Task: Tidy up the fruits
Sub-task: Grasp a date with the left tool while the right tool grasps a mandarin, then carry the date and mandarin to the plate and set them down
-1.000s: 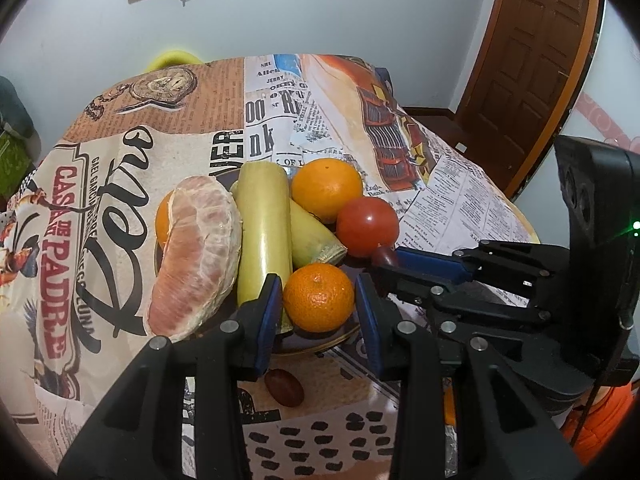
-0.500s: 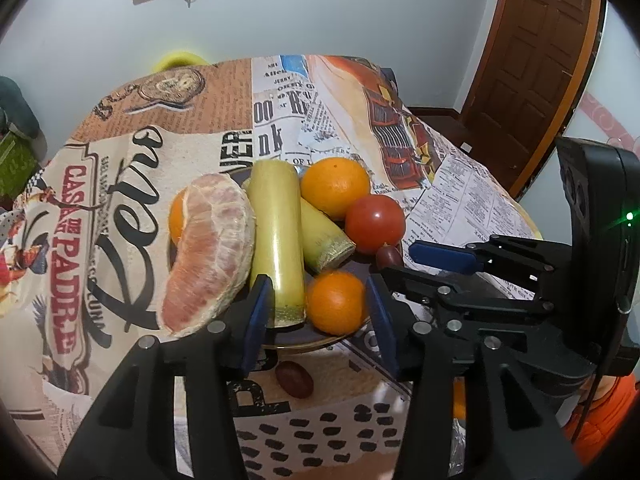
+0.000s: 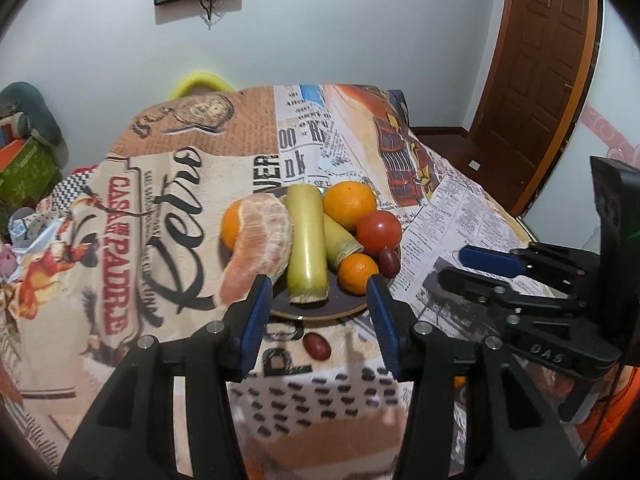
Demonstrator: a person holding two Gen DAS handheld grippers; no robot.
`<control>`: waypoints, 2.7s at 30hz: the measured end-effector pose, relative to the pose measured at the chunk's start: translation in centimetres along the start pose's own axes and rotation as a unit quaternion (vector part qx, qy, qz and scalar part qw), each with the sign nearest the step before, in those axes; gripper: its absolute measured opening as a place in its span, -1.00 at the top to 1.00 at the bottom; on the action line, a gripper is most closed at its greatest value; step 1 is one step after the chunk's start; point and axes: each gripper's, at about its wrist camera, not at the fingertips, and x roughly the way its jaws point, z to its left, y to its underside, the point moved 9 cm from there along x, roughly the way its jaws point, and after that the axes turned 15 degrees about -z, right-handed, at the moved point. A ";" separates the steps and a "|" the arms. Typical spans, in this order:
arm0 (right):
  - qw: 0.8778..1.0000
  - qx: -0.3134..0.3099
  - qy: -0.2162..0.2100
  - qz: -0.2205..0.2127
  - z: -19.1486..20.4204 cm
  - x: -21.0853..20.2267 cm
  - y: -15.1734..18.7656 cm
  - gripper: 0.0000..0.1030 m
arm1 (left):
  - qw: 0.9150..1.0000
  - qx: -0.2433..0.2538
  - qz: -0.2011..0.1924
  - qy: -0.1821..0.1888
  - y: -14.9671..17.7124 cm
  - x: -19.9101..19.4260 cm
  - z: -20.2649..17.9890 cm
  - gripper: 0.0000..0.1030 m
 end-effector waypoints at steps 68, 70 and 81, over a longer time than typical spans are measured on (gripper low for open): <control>0.998 0.047 -0.003 0.044 -0.5 0.9 5.7 0.40 | 0.993 -0.037 0.114 0.014 8.6 6.2 0.6 0.28; 0.998 0.046 -0.004 0.043 -0.5 1.0 5.5 0.40 | 0.993 -0.039 0.114 0.016 8.8 6.4 0.7 0.43; 0.999 0.038 -0.011 0.027 0.7 1.6 3.9 0.40 | 0.992 -0.060 0.105 0.027 8.3 5.3 1.3 0.58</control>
